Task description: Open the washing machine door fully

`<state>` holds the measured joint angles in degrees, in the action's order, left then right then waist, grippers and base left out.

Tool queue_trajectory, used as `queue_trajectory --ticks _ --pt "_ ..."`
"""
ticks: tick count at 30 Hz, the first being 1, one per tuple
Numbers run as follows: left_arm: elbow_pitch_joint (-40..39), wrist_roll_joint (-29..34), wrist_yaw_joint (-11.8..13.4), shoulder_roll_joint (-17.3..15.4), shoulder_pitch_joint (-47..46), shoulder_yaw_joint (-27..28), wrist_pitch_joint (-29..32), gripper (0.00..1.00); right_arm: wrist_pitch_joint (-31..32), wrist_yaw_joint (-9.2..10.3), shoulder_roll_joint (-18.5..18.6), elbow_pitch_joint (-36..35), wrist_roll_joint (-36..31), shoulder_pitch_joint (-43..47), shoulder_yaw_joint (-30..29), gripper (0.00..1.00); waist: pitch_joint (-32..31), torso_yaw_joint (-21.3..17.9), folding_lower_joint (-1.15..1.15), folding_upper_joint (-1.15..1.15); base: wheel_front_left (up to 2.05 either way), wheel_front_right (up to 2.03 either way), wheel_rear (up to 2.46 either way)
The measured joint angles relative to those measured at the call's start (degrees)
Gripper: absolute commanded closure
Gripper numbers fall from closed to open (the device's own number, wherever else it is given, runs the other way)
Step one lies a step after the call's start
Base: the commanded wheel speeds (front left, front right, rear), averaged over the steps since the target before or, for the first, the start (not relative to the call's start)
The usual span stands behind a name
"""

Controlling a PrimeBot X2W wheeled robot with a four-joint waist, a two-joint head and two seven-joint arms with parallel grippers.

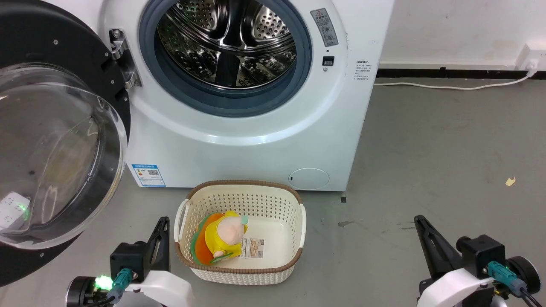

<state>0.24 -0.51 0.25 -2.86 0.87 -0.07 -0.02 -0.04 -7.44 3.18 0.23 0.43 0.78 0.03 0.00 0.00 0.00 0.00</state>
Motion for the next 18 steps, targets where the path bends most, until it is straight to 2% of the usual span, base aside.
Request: queue_trajectory --ticks 18 --pt "0.00 0.00 0.00 0.00 0.00 0.01 0.00 1.00 0.00 0.00 -0.01 0.00 0.00 -0.01 0.01 1.00 0.00 0.00 0.00 0.00 0.00 0.00 0.00"
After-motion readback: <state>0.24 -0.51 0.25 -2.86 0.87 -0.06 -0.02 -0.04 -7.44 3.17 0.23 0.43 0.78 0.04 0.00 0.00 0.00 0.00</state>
